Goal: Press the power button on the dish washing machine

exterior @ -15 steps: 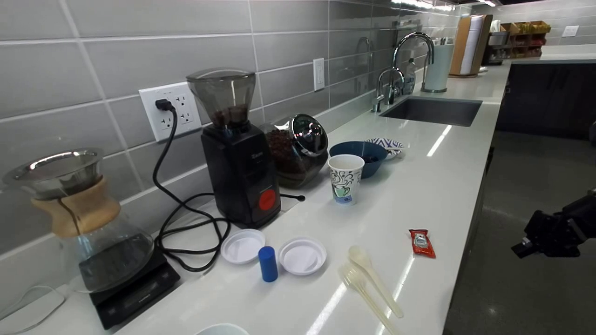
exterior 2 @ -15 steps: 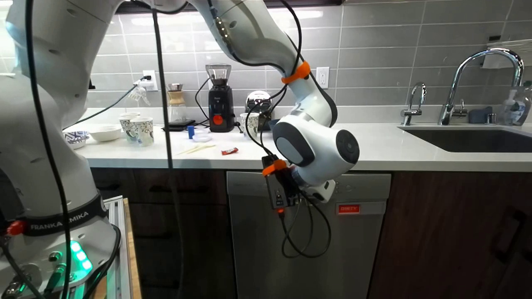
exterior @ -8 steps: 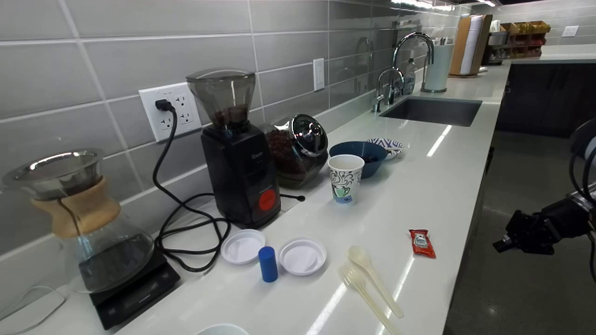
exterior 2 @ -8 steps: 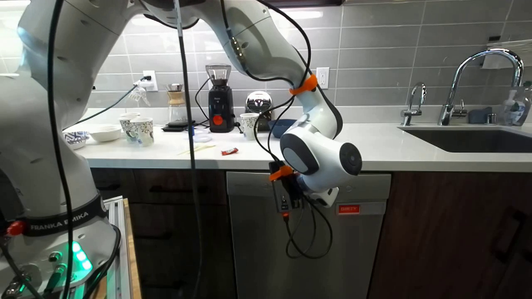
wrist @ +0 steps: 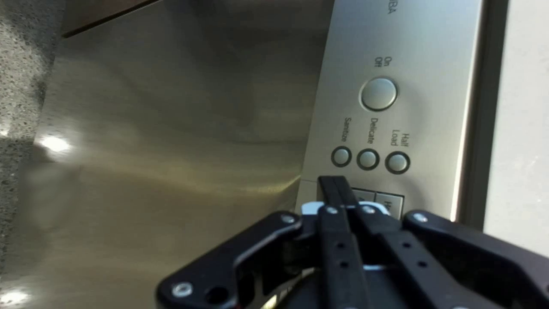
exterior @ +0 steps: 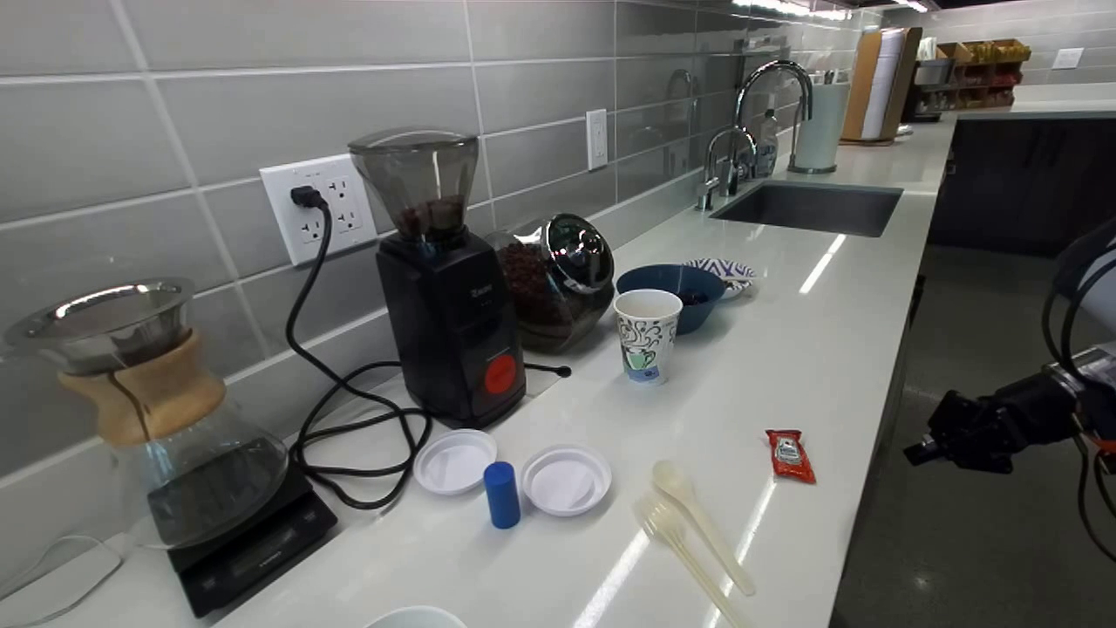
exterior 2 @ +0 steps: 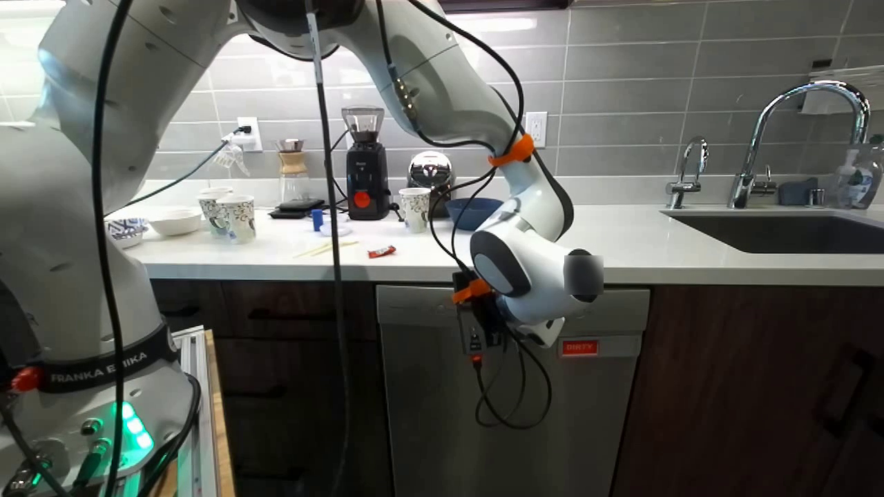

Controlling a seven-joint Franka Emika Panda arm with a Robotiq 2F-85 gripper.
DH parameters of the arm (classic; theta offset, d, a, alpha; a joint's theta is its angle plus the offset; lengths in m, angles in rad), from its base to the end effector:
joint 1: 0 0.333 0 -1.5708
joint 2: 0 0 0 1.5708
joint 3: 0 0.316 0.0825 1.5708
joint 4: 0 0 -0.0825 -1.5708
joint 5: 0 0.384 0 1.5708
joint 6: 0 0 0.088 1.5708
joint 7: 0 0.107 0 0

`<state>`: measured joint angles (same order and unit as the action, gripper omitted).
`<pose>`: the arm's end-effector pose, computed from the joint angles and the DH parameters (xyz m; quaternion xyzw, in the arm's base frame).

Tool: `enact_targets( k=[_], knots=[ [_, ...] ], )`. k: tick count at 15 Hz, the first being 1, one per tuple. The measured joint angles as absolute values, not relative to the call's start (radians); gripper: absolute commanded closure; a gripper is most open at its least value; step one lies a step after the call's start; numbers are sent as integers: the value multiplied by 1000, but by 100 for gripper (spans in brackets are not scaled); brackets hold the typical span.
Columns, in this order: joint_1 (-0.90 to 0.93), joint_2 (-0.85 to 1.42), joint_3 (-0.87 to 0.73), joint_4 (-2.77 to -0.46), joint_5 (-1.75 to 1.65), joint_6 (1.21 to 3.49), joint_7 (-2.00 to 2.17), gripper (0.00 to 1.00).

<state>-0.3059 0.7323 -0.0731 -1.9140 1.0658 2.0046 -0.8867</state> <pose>0.5401 -0.1599 0.0890 -0.8901 0.1271 0.0086 0.4376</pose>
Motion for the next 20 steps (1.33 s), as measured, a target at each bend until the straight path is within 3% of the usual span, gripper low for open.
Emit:
enact_targets(
  k=[20],
  knots=[
    [-300,769,-58,-1884,1099,2005,-922,100]
  ],
)
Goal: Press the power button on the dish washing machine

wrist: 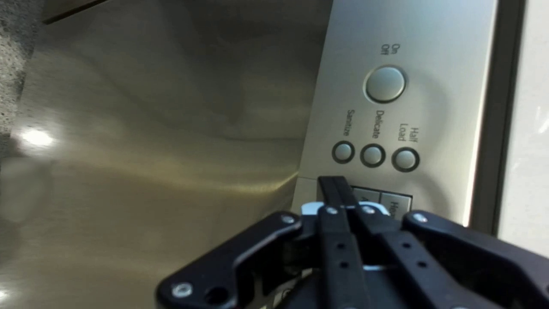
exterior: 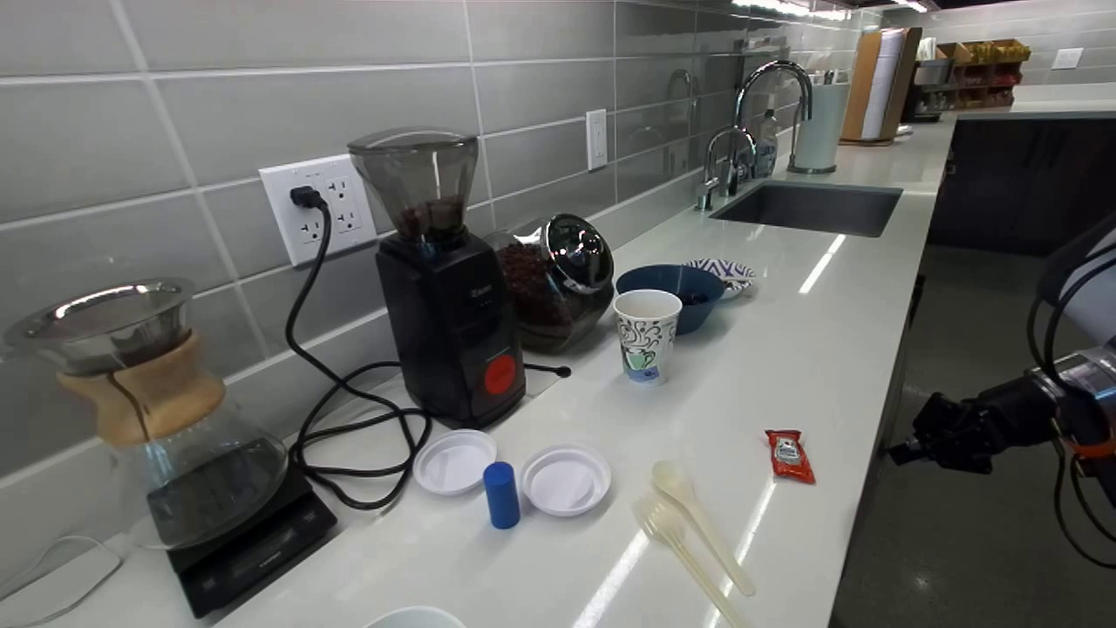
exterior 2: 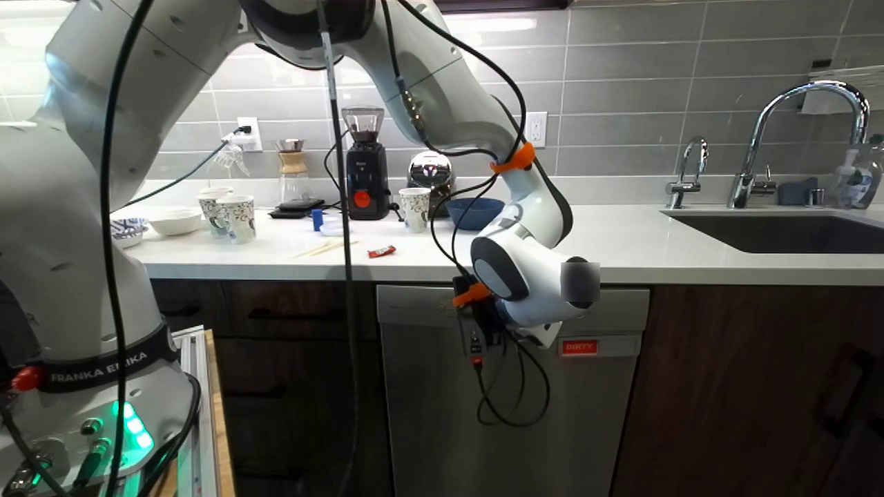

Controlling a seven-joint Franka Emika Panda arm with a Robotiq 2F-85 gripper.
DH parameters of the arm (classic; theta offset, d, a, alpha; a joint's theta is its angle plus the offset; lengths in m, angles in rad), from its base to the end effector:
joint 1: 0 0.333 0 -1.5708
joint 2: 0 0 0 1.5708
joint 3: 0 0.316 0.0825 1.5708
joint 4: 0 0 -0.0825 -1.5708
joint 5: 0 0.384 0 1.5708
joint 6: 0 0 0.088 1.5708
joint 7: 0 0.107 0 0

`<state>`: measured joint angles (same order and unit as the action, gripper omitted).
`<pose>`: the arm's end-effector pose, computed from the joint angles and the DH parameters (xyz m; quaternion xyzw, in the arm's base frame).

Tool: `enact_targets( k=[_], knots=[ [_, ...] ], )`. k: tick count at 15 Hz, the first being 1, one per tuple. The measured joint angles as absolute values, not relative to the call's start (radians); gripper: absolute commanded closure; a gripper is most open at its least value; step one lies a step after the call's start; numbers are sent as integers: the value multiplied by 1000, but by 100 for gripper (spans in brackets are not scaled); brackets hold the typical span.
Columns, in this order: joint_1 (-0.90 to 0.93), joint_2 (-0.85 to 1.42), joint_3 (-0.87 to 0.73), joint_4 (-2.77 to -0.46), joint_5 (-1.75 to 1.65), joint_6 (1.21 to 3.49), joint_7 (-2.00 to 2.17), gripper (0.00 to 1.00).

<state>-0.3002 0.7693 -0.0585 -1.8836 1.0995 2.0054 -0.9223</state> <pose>0.5486 -0.1497 0.0778 -0.8862 0.1160 -0.0019 0.4485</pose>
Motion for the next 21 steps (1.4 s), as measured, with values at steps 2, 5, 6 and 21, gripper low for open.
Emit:
enact_targets(
  k=[2,5,6,21],
  knots=[
    [-300,770,-58,-1882,1099,2005,-949,100],
    [-300,771,-58,-1882,1099,2006,-988,100],
    [-300,771,-58,-1881,1099,2006,-1001,100],
    [-279,732,-94,-1897,1030,1999,-813,100]
  ],
)
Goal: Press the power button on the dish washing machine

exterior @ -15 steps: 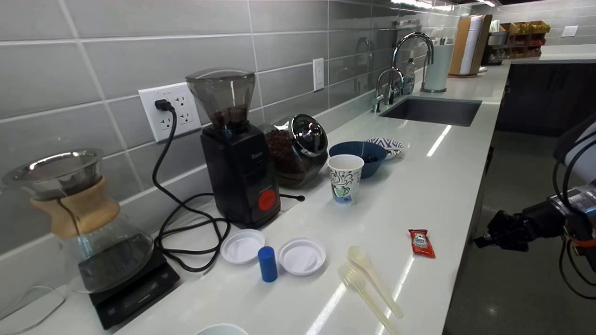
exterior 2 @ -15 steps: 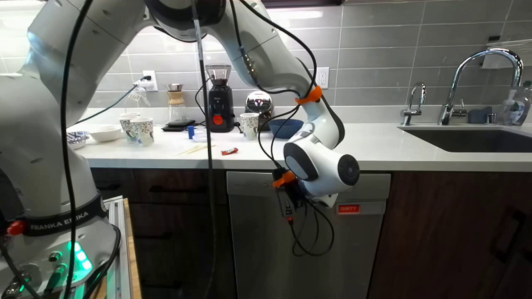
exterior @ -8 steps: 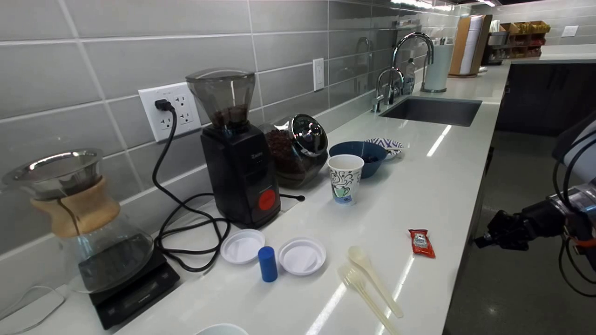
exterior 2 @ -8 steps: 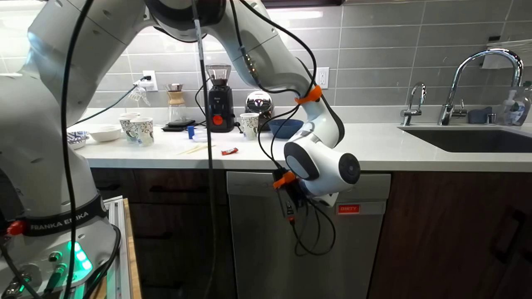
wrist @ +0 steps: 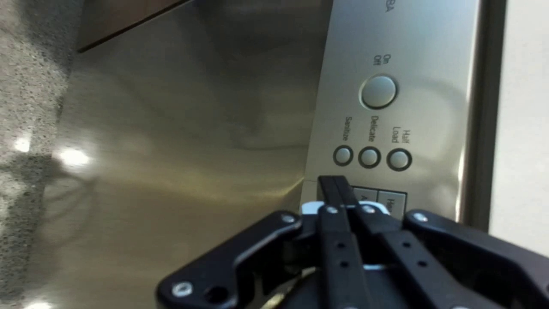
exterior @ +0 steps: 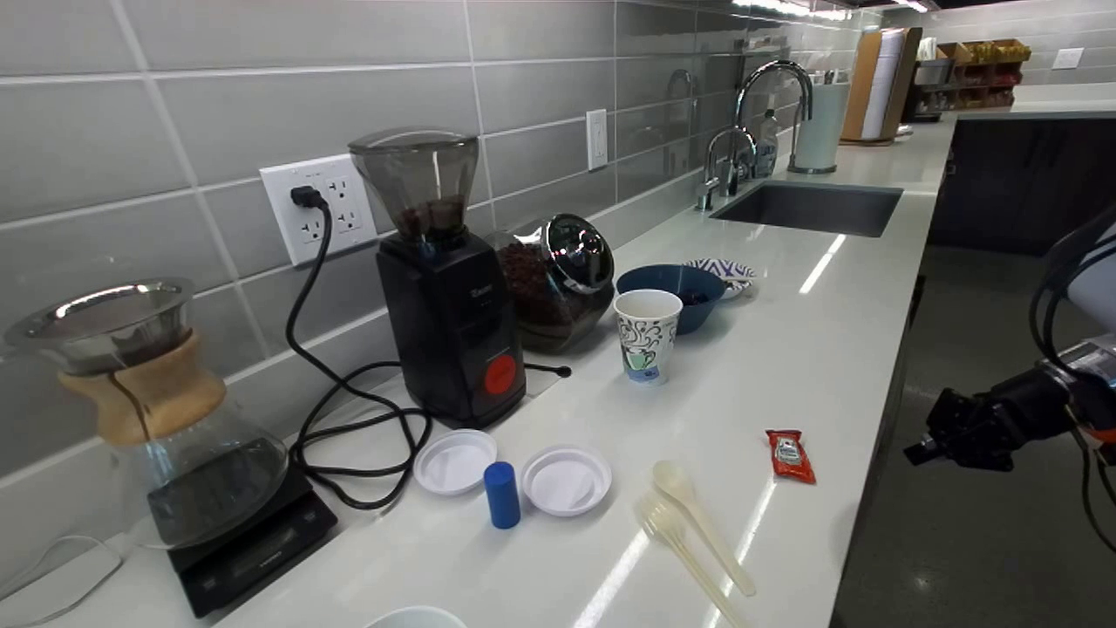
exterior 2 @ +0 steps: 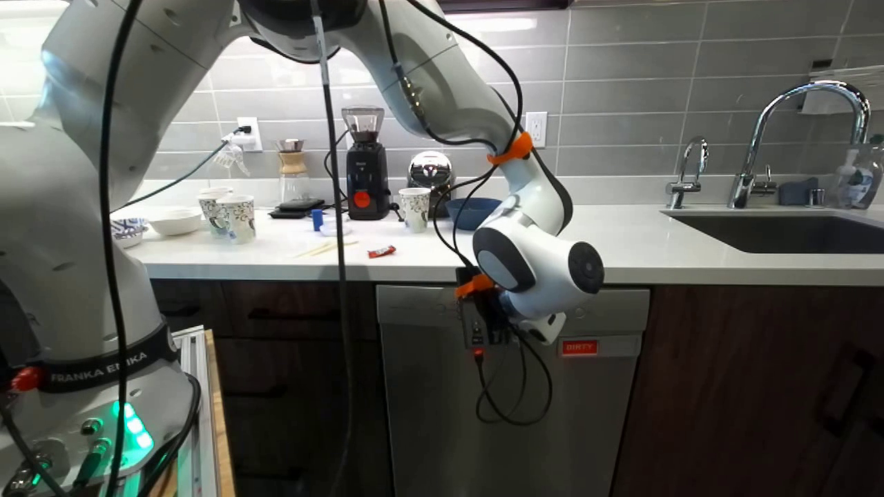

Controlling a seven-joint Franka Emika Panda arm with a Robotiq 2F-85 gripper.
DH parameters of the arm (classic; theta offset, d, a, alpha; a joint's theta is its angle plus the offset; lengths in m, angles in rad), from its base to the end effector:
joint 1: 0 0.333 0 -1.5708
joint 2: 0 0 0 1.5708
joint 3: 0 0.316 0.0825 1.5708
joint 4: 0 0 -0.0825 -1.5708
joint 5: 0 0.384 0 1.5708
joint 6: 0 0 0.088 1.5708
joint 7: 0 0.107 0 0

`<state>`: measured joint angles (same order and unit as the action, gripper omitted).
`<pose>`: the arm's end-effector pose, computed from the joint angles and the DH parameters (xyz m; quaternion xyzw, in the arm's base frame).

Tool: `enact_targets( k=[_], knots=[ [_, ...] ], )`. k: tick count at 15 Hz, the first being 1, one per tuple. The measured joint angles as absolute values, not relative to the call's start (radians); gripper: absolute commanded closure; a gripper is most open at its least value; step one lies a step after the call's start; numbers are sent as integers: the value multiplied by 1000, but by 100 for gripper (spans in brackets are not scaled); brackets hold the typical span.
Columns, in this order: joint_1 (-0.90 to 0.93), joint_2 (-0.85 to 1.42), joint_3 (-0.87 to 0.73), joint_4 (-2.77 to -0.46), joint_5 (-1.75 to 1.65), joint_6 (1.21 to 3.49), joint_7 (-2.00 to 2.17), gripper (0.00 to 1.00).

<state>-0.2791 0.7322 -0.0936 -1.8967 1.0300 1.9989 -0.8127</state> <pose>0.5457 -0.1588 0.0933 -0.8947 0.1391 0.0310 0.4234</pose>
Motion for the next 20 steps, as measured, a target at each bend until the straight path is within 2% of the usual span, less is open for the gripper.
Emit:
enact_targets(
  k=[7,14,15,17,20],
  knots=[
    [-296,574,-185,-1993,817,1939,-695,100],
    [-305,331,-207,-2074,734,1924,-597,100],
    [-305,298,-207,-2086,717,1929,-594,74],
    [-302,239,-207,-2111,676,1953,-590,67],
    [-287,159,-206,-2154,597,2046,-590,46]
  ],
)
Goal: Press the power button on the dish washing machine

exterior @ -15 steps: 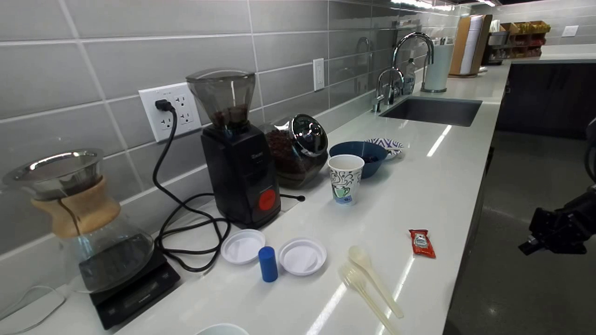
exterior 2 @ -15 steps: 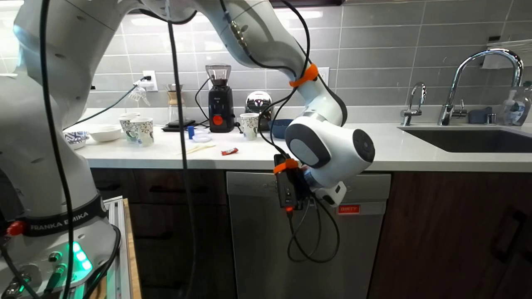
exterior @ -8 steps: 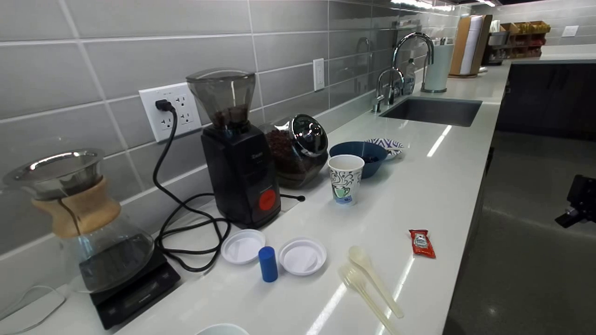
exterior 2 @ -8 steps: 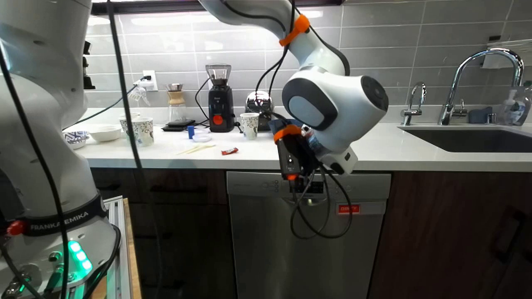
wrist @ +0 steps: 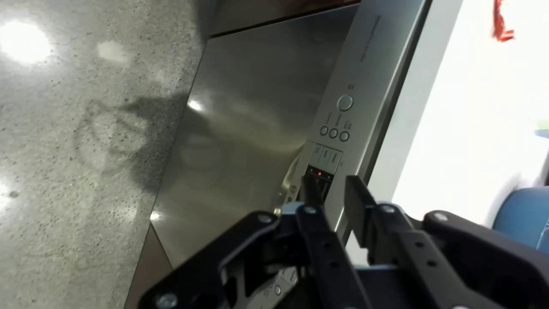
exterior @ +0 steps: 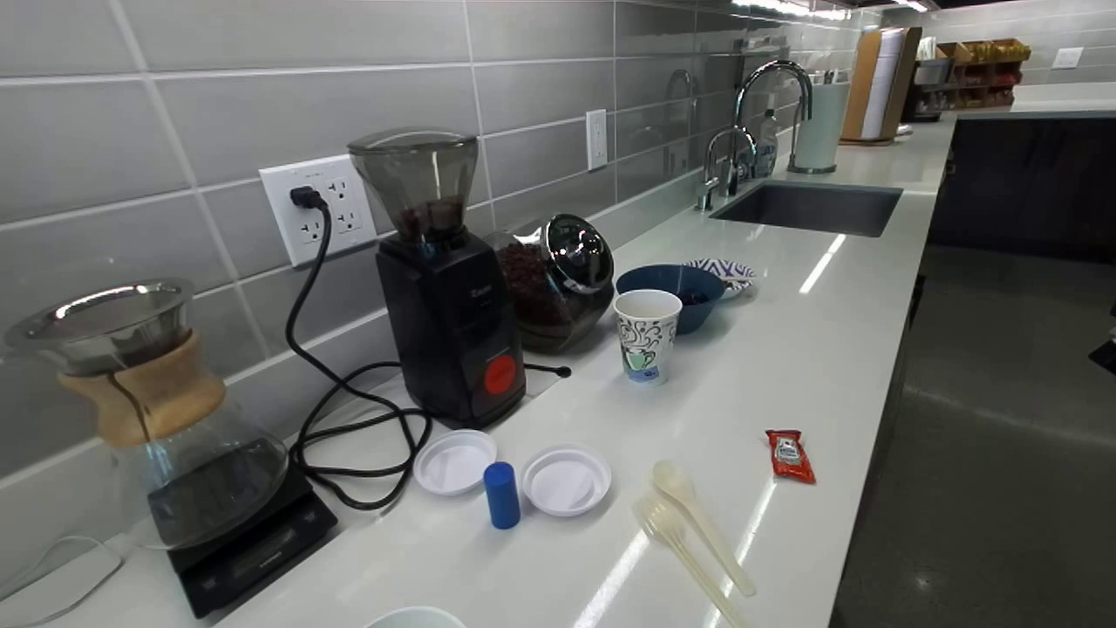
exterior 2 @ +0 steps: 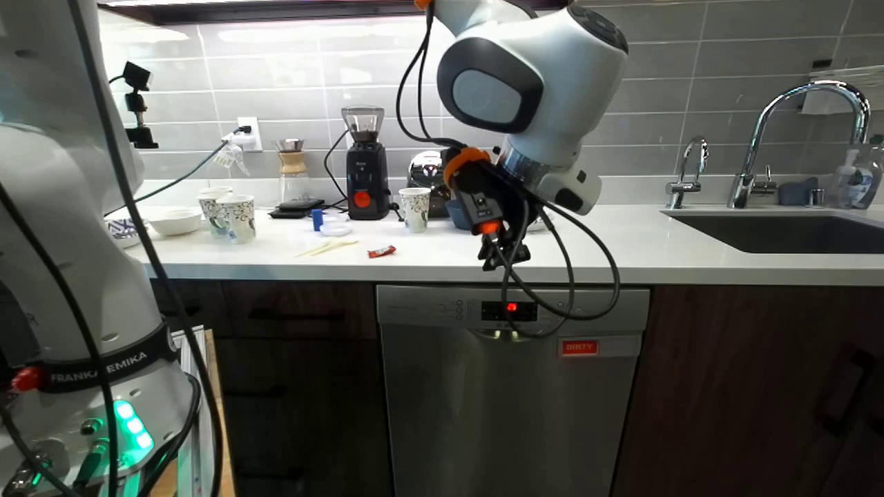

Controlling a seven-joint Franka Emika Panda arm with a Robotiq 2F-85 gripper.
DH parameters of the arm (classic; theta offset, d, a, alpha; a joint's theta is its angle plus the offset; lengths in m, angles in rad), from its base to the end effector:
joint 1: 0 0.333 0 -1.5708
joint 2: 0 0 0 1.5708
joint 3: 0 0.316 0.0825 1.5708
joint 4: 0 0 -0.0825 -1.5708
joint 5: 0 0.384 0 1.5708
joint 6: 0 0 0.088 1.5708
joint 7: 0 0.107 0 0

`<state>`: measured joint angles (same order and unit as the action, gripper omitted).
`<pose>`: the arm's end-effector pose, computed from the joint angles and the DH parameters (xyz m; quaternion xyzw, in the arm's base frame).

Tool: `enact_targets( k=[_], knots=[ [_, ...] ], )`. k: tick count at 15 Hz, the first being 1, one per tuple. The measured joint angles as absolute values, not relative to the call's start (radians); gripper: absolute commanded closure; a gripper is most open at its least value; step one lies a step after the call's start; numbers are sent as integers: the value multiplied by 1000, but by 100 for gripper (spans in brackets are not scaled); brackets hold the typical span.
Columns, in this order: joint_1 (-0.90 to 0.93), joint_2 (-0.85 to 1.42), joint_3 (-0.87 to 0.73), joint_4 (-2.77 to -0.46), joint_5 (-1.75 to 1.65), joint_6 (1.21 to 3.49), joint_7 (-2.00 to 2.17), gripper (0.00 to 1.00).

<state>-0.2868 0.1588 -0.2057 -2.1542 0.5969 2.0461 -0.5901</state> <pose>0.4848 -0.2243 0.3146 -0.9586 0.1219 -0.0109 0.2572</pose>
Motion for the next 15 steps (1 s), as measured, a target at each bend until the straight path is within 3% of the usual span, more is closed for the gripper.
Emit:
enact_targets(
  k=[6,7,15],
  knots=[
    [-238,34,-188,-2279,435,2255,-591,4],
    [-229,20,-184,-2302,410,2287,-591,1],
    [-178,-51,-164,-2422,372,2426,-621,0]
  ],
)
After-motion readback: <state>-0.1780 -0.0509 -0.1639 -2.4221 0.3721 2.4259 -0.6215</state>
